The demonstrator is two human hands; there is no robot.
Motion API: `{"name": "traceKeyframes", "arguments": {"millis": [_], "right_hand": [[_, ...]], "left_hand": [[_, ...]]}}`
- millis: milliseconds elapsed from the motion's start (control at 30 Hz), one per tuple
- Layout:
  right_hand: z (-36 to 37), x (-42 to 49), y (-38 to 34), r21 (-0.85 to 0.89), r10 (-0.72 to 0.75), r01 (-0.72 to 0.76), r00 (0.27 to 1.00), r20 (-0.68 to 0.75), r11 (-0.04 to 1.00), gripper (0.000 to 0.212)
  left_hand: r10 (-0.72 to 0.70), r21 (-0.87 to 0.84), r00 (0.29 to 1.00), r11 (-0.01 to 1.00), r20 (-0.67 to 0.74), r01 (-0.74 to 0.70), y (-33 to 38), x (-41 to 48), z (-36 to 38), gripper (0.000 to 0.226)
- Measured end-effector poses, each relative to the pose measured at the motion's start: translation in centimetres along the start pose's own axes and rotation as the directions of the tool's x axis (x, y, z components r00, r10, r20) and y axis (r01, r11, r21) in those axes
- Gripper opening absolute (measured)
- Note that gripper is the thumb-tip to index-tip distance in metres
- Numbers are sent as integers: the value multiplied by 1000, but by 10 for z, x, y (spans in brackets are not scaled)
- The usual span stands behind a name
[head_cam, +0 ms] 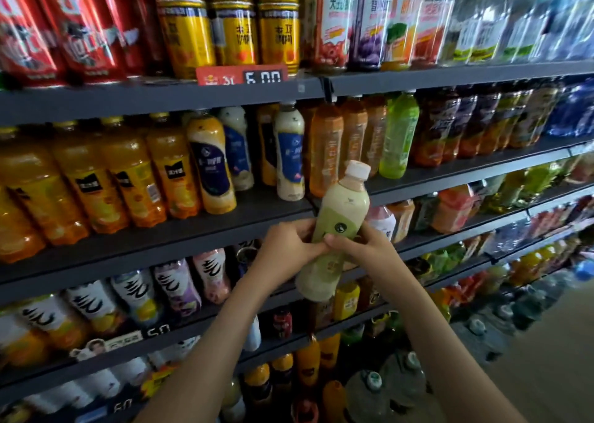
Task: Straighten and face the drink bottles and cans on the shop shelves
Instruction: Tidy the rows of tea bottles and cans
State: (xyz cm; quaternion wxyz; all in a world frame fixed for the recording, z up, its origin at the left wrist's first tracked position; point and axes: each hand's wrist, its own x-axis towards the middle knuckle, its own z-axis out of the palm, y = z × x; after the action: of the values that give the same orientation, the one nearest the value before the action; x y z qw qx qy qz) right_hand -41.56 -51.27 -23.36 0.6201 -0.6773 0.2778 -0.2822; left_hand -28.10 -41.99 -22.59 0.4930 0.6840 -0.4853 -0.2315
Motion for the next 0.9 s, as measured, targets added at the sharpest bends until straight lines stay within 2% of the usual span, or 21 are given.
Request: {"name": "traceKeyframes", "arguments": {"millis": [133,267,333,400,467,567,600,667,733,900], "right_hand": [[-24,39,-9,-57,-72,68,995,-66,996,34],[-37,70,-13,-24,-78,76,993,-93,997,25],[-45,84,-15,-9,-76,76,991,-109,997,23],[-55,95,-14,17,-70,72,991,-112,997,22],[-59,103,-12,45,-62,67,993,-97,997,25],[-59,115,-12,45,-80,82,996,-47,996,28],[-58,119,-13,34,-84,85,996,-32,996,29],[-57,128,-14,26,-89,89,996,-4,996,30],[-55,134,-14,21,-91,90,995,29,996,31],[-52,146,-15,9,-125,125,989,78,992,31]], "left_hand": [[45,-50,999,998,-8,-46,8,40,8,35],[10,-7,997,1000,82,-9,13,79,3,51],[-9,-18,997,1000,71,11,16,94,1,46],[-3,-47,998,999,-67,0,13,105,0,25],[-38,-60,969,998,-246,23,4,111,1,13],[-126,-96,872,991,-472,92,-8,120,-4,5],[-140,-81,840,990,-525,114,-10,121,-6,10],[-131,-13,797,988,-590,154,-9,123,-7,18],[-118,32,768,984,-630,177,-8,123,-6,16],[-107,40,685,980,-721,195,-1,129,-9,14]]}}
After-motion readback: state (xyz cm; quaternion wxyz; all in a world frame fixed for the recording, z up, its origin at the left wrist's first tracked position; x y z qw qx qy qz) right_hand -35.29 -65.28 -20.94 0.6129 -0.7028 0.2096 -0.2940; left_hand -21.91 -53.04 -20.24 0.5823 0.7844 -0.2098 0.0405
